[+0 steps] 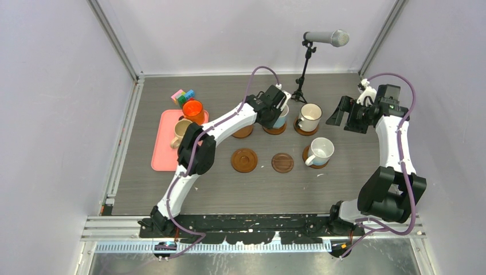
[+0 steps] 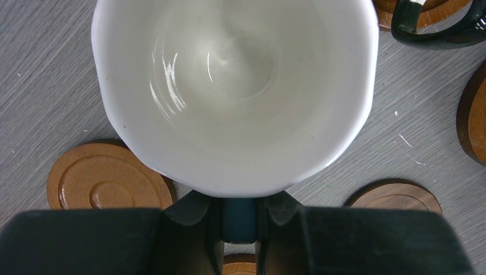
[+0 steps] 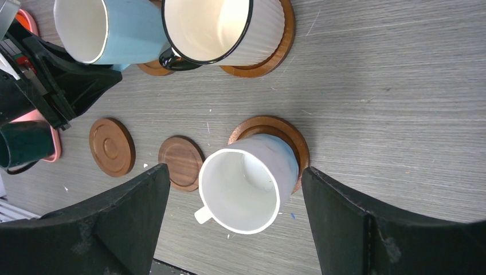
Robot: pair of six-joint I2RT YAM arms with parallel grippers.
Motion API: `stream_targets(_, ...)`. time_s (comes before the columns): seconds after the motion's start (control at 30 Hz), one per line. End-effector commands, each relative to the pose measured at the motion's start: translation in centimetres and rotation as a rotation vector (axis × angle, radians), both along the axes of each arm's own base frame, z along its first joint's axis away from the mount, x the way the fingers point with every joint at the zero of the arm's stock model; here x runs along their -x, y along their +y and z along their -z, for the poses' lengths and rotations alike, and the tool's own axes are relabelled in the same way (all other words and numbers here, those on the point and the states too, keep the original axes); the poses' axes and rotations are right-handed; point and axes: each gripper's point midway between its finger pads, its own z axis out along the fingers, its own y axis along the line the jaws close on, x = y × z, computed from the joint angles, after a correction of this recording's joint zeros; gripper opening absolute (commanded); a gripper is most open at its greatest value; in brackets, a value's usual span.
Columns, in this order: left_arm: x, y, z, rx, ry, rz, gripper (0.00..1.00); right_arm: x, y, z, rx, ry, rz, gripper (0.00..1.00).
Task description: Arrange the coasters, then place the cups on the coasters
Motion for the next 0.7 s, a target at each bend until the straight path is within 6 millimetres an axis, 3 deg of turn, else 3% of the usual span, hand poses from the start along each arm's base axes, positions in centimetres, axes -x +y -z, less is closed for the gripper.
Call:
stream_targets(0.0, -1.1, -2.0, -3.8, 0.101, -0.074, 0.001, 0.01, -0.4, -0.3, -0.8, 0.014, -0.045, -0.004, 0.89)
stream_targets(0.17, -1.0, -1.9, -3.9, 0.103, -0.068, -0.003, 0.06, -0.5, -0.3, -0.8, 0.014, -0.046, -0.003, 0.89)
stream_targets(0.67, -0.6, -1.3, -4.6, 0.092, -0.073, -0.005, 0.03, -0.4, -0.2, -0.8, 0.008, -0.046, -0.004, 0.89)
